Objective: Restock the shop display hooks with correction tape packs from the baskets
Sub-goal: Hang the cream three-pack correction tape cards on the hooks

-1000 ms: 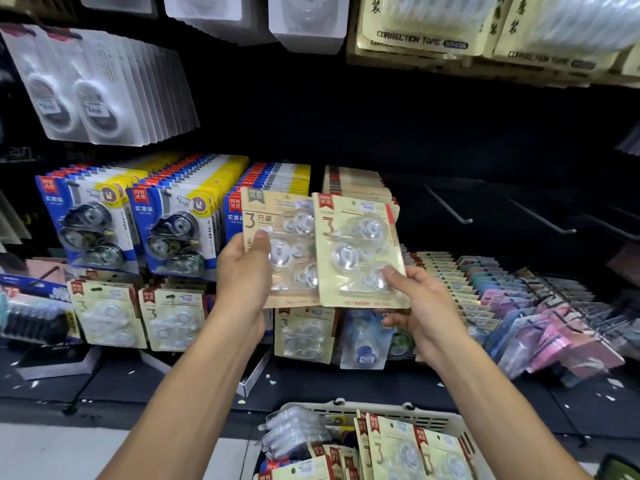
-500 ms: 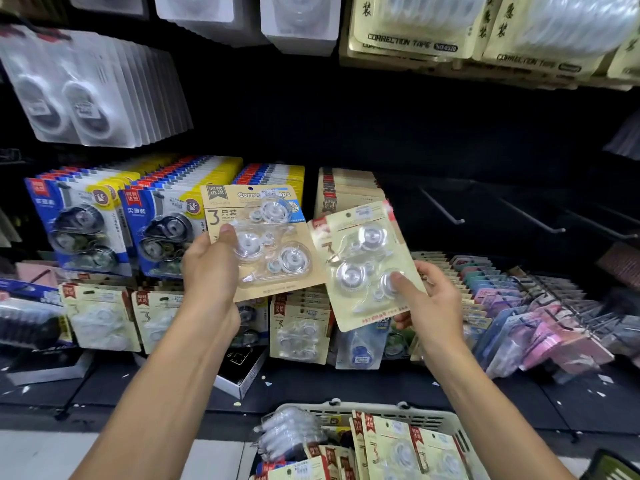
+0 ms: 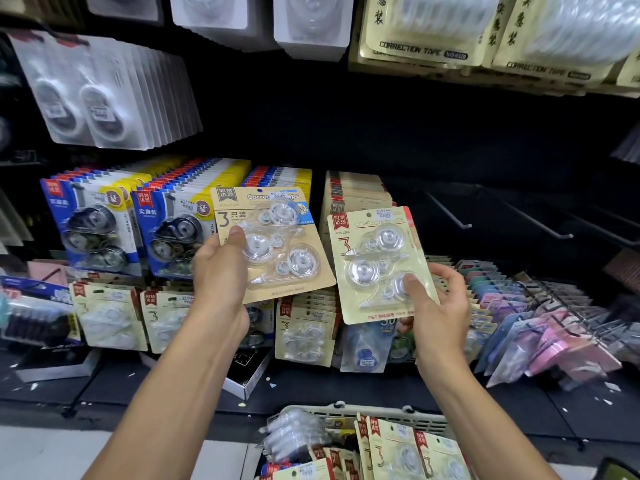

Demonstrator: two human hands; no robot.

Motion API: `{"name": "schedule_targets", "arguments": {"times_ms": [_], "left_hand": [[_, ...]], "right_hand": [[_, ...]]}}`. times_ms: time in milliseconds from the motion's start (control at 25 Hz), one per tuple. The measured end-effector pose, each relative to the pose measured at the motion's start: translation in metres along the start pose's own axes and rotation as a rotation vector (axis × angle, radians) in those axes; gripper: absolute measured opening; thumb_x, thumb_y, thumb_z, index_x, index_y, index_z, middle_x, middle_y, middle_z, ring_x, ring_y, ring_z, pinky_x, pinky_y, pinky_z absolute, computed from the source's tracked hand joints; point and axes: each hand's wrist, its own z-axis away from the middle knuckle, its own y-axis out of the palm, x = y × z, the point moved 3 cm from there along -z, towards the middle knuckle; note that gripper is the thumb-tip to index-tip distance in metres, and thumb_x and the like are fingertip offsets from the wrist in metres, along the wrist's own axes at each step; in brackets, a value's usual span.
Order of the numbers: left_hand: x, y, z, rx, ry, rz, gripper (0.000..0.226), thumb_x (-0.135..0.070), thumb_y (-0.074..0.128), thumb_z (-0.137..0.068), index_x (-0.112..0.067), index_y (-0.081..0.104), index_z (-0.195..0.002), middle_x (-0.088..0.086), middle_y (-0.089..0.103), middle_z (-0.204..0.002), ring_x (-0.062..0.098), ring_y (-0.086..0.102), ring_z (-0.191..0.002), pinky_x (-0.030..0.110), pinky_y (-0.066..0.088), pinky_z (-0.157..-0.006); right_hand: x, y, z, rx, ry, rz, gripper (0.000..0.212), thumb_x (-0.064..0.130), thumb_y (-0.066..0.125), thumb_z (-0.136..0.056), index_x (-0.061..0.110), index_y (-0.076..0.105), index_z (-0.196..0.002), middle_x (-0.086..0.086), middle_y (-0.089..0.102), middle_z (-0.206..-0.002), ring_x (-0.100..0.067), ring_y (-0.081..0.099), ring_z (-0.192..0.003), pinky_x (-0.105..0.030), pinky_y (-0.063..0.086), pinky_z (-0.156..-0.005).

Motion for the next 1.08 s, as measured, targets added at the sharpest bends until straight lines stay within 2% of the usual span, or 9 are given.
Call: {"name": "schedule_targets", "arguments": {"times_ms": [320, 440, 560, 680, 800, 840, 920, 1000, 1080], "left_hand": [[0.003, 0.001, -0.006, 0.024, -0.002, -0.005, 0.055, -0.034, 0.059, -0.102, -0.021, 0.042, -0.153, -0.004, 0.052, -0.149, 0.020, 0.053, -0.133, 0.046, 0.041, -0.114], [0.004, 0.001, -0.003, 0.017, -0.016, -0.024, 0.046, -0.033, 0.058, -0.103, -0.019, 0.049, -0.146, -0.007, 0.058, -0.140, 0.014, 0.056, -0.128, 0.036, 0.042, -0.111], [0.003, 0.004, 0.007, 0.029, -0.022, -0.043, 0.008, -0.026, 0.053, -0.107, -0.031, 0.049, -0.112, -0.017, 0.060, -0.101, -0.004, 0.053, -0.083, 0.022, 0.046, -0.079], [0.005, 0.008, 0.015, 0.046, -0.048, -0.117, 0.008, -0.024, 0.052, -0.107, -0.028, 0.049, -0.113, -0.014, 0.060, -0.095, -0.003, 0.052, -0.076, 0.011, 0.047, -0.058], [0.017, 0.011, 0.011, 0.145, -0.077, -0.181, 0.024, -0.026, 0.054, -0.106, -0.018, 0.061, -0.127, -0.002, 0.070, -0.122, 0.006, 0.064, -0.086, 0.019, 0.051, -0.069], [0.018, 0.013, 0.014, 0.169, -0.081, -0.217, 0.028, -0.026, 0.054, -0.106, -0.017, 0.061, -0.131, 0.000, 0.069, -0.125, 0.008, 0.066, -0.088, 0.022, 0.053, -0.069], [0.025, 0.017, 0.020, 0.212, -0.113, -0.268, 0.034, -0.030, 0.056, -0.105, -0.017, 0.058, -0.136, -0.003, 0.067, -0.129, 0.014, 0.066, -0.102, 0.030, 0.054, -0.086], [0.034, 0.020, 0.019, 0.291, -0.126, -0.325, 0.021, -0.030, 0.056, -0.105, -0.022, 0.067, -0.120, -0.002, 0.073, -0.121, 0.019, 0.069, -0.108, 0.039, 0.054, -0.098], [0.037, 0.022, 0.019, 0.356, -0.096, -0.417, 0.016, -0.026, 0.056, -0.105, -0.024, 0.070, -0.112, -0.003, 0.077, -0.106, 0.018, 0.072, -0.098, 0.036, 0.057, -0.090]], "right_hand": [[-0.009, -0.001, -0.005, 0.042, 0.029, 0.044, 0.009, 0.025, 0.070, -0.092, 0.030, 0.066, -0.098, -0.003, 0.070, -0.115, -0.018, 0.053, -0.055, -0.027, 0.045, -0.044], [-0.011, 0.006, -0.006, 0.193, 0.126, 0.093, 0.032, 0.016, 0.070, -0.093, 0.034, 0.066, -0.119, 0.008, 0.065, -0.117, -0.013, 0.062, -0.055, -0.026, 0.054, -0.055], [-0.016, 0.014, -0.008, 0.389, 0.253, 0.084, 0.064, 0.005, 0.070, -0.090, 0.040, 0.051, -0.140, 0.016, 0.054, -0.122, -0.007, 0.070, -0.088, -0.027, 0.059, -0.075], [-0.020, 0.014, -0.015, 0.391, 0.343, 0.065, 0.068, 0.010, 0.071, -0.091, 0.044, 0.043, -0.144, 0.010, 0.057, -0.130, -0.008, 0.064, -0.104, -0.038, 0.056, -0.091], [-0.011, 0.016, -0.014, 0.431, 0.318, 0.087, 0.037, 0.026, 0.069, -0.093, 0.031, 0.058, -0.128, 0.007, 0.065, -0.122, -0.015, 0.066, -0.098, -0.037, 0.057, -0.085], [-0.009, 0.020, -0.010, 0.532, 0.331, 0.046, 0.034, 0.032, 0.069, -0.092, 0.024, 0.062, -0.125, 0.001, 0.068, -0.121, -0.022, 0.068, -0.095, -0.038, 0.059, -0.081], [-0.005, 0.028, 0.002, 0.731, 0.362, -0.015, 0.039, 0.032, 0.071, -0.090, 0.014, 0.064, -0.124, -0.009, 0.072, -0.115, -0.031, 0.065, -0.087, -0.038, 0.060, -0.069], [-0.005, 0.031, 0.007, 0.747, 0.360, -0.006, 0.034, 0.019, 0.070, -0.091, 0.010, 0.062, -0.124, -0.013, 0.074, -0.112, -0.027, 0.069, -0.083, -0.033, 0.059, -0.054], [-0.007, 0.028, 0.006, 0.662, 0.352, -0.025, 0.030, 0.012, 0.067, -0.093, 0.010, 0.059, -0.122, -0.012, 0.075, -0.111, -0.023, 0.072, -0.079, -0.031, 0.058, -0.046]]}}
